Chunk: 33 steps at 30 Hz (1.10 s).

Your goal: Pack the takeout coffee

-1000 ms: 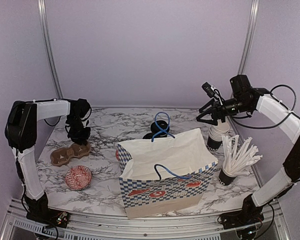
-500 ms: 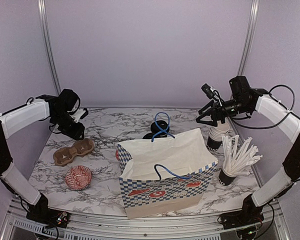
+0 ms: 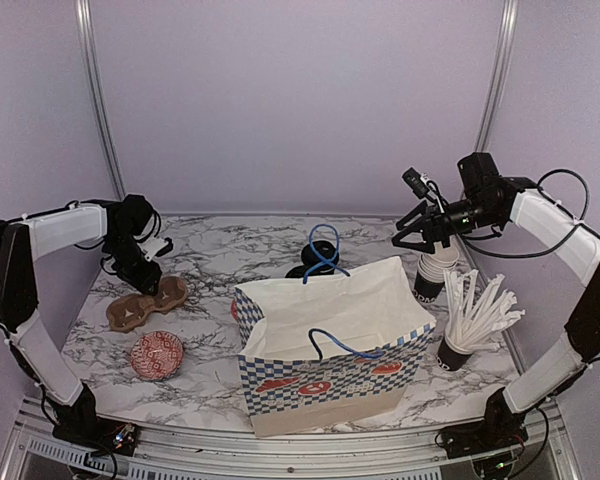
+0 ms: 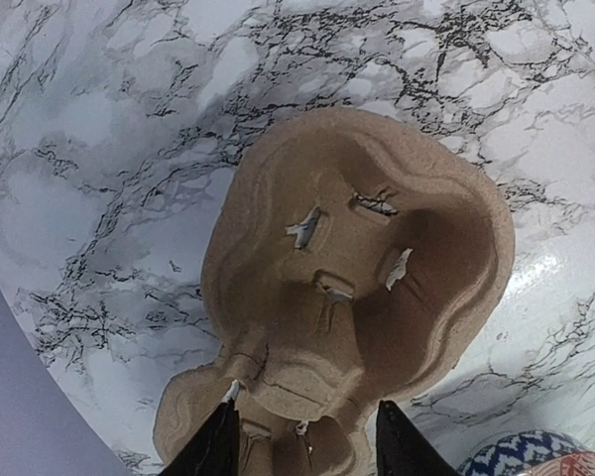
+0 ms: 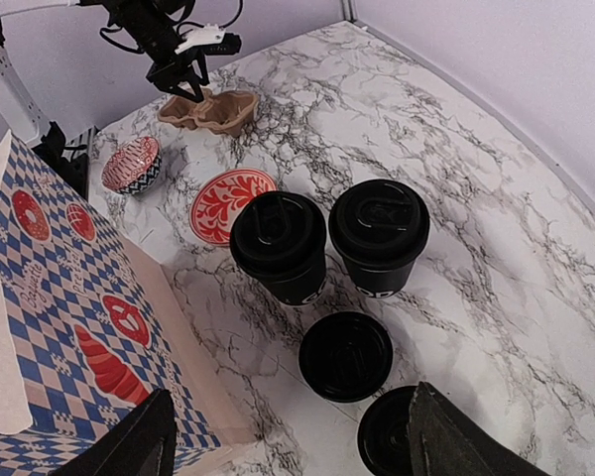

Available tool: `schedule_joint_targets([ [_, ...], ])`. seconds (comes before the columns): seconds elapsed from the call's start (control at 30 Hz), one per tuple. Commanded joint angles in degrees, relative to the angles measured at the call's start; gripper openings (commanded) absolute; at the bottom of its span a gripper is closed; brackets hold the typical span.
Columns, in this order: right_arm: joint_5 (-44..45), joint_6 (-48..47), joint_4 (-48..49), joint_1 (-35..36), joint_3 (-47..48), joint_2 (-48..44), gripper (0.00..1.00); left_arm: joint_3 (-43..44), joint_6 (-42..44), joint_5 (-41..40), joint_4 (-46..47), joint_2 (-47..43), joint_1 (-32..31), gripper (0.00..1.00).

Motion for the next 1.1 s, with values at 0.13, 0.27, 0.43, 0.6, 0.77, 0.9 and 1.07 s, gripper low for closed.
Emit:
schedule_joint_targets([
  [0.13,-1.66,-1.01,-1.19,-0.15,1.38,1.07,0.77,-0.94,3.6,-1.08,-1.4,1.43,0.97,0.46],
  [0.27,-1.95,-0.98,-1.28,-0.19,1.36,1.45,0.78,-0.38,3.91,-0.42,-1.4,3.32,1.07,0.43],
  [0.43,-1.86,-0.9,-1.28,-0.15,1.29,1.19,0.77,-0.12,4.57,-1.73,-1.41,5.22,1.23,0.43],
  [0.6,-1.86,-0.89,-1.27,-0.07,1.01,1.43,0.77,0.96,4.4,-1.71,-1.4,6.37,1.72,0.43],
  [0.77,-1.89,-0.8,-1.27,-0.06,1.23,1.54,0.77,1.85,4.08,-0.18,-1.56,8.39,2.01,0.38],
  [0.9,-1.71,-0.91,-1.36,0.02,1.04,1.3,0.77,2.14,3.93,0.87,-1.77,8.08,1.95,0.31],
  [1.07,-1.69,-0.61,-1.29,0.08,0.96,0.94,0.77,3.45,2.05,-0.22,-2.31,4.42,1.57,0.23],
])
